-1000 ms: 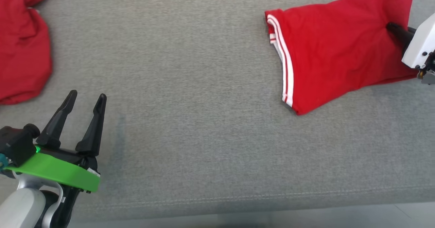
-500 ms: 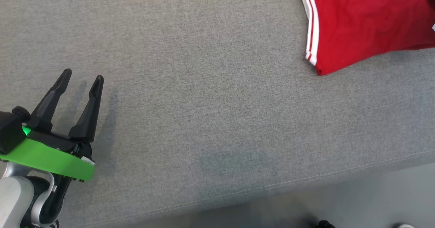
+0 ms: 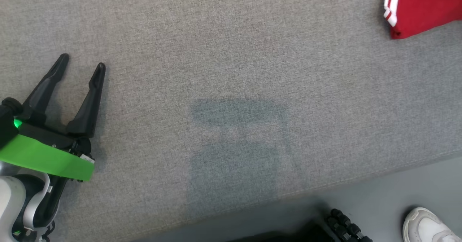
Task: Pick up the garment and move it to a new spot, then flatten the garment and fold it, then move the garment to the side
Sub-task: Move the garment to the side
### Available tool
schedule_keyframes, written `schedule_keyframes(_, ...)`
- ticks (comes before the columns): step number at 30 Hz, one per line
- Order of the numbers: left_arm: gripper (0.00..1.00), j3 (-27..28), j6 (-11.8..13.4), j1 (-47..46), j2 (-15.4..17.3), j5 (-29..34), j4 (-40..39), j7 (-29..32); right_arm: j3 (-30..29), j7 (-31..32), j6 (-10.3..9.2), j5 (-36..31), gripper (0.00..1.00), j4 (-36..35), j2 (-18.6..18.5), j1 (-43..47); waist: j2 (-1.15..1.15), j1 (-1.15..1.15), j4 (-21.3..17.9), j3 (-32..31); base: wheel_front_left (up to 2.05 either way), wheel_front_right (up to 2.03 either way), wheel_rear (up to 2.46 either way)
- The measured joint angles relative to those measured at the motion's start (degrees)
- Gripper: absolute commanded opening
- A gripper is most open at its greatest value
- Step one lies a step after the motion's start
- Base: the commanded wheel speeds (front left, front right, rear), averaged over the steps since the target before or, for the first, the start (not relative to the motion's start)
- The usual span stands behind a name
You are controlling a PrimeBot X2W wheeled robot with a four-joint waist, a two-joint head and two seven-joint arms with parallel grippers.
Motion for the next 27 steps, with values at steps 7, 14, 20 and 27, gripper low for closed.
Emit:
schedule_keyframes(7, 1.0, 0.89, 0.02, -0.84, -0.21, 0.44, -0.42, 0.4, -1.0, -4.54, -0.56, -2.21, 1.0, 2.41, 0.04, -2.03, 0.0, 0.0, 0.96, 2.59, 0.0, 0.0, 0.0)
schedule_keyframes(14, 1.0, 1.57, 0.02, -1.05, -1.19, 0.46, 0.77, -0.18, -0.89, -7.49, -0.93, -3.94, 1.0, 6.46, 0.79, -2.42, 0.0, 0.0, 2.06, 2.57, 0.0, 0.0, 0.0)
schedule_keyframes(20, 1.0, 1.18, 0.1, -1.04, -2.23, 0.48, 2.1, -0.2, -0.9, -10.1, -1.04, -5.6, 1.0, 10.47, 0.52, -1.05, 0.0, 0.0, 2.48, 1.18, 0.0, 0.0, 0.0)
schedule_keyframes(27, 1.0, 0.37, 0.11, -0.99, -3.26, 0.63, 3.67, -0.71, -0.73, -12.2, -1.37, -6.92, 1.0, 15.43, 0.38, 2.91, 0.0, -0.01, 3.21, -1.2, 0.0, 0.0, 0.0)
